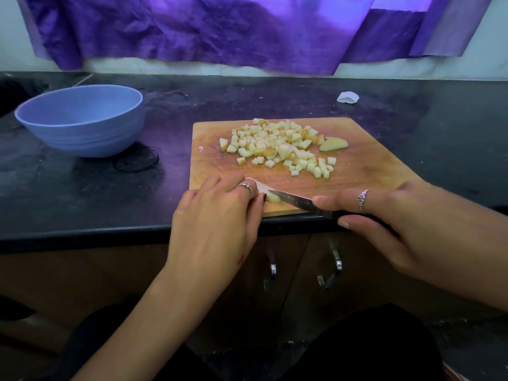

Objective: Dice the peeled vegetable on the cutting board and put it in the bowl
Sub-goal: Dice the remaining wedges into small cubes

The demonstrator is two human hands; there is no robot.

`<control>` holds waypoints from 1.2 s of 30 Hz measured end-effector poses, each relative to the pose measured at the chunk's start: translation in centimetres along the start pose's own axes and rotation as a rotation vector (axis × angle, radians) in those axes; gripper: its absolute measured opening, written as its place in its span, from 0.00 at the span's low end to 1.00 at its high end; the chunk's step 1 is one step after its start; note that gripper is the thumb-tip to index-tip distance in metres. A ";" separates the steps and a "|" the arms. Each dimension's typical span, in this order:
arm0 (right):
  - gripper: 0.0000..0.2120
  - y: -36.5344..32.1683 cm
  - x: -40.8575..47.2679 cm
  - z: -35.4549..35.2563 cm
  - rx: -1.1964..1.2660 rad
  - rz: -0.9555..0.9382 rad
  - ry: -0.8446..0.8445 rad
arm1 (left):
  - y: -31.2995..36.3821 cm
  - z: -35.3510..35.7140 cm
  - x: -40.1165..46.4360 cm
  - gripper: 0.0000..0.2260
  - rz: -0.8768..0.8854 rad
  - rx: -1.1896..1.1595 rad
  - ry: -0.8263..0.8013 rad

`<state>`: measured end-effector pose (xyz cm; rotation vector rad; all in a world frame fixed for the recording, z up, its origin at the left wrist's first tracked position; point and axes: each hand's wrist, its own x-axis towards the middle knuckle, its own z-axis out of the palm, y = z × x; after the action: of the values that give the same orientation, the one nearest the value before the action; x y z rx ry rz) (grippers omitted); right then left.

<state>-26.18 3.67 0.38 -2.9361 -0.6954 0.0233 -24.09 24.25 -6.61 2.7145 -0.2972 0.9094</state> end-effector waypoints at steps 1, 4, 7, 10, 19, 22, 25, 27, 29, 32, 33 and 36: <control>0.24 0.2 -0.3 0.0 -0.016 0.007 0.025 | 0.0 -0.1 0.0 0.08 0.003 0.001 0.004; 0.26 0.4 -1.1 -0.1 -0.107 0.019 0.030 | -0.3 0.1 0.1 0.09 0.036 -0.025 0.006; 0.30 0.1 -0.7 0.2 -0.149 -0.012 0.038 | -0.8 0.3 0.0 0.08 0.066 -0.099 0.003; 0.25 -0.1 0.4 0.8 -0.154 -0.064 0.054 | -1.1 0.5 -0.1 0.07 0.070 -0.150 -0.007; 0.31 0.6 1.0 2.4 -0.089 -0.060 0.150 | -1.3 0.7 -0.1 0.08 0.078 -0.152 -0.016; 0.23 -0.1 1.8 2.2 -0.050 -0.044 0.130 | -1.4 1.2 -0.6 0.07 0.080 -0.144 0.024; 0.21 -0.9 2.4 2.5 -0.124 -0.023 0.113 | -1.6 1.6 -1.1 0.08 0.077 -0.135 0.073; 0.23 -0.6 2.7 2.8 -0.254 -0.051 0.194 | -1.7 1.7 -1.2 0.09 0.088 -0.143 0.090; 0.23 -0.2 2.7 2.7 -0.266 -0.014 0.258 | -1.7 1.8 -1.2 0.09 0.102 -0.150 0.104; 0.21 1.1 2.4 2.5 -0.033 0.001 0.230 | -1.6 1.9 -1.4 0.10 0.123 -0.158 0.116; 0.22 1.1 2.4 2.2 0.071 -0.010 0.236 | -1.7 1.9 -1.5 0.10 0.128 -0.158 0.124; 0.29 0.4 2.4 1.6 0.223 0.000 0.190 | -1.7 2.1 -1.7 0.11 0.129 -0.167 0.148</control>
<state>-23.93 4.55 -1.25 -2.6816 -0.6197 -0.1652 -23.80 25.40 -9.63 2.4843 -0.4983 1.0637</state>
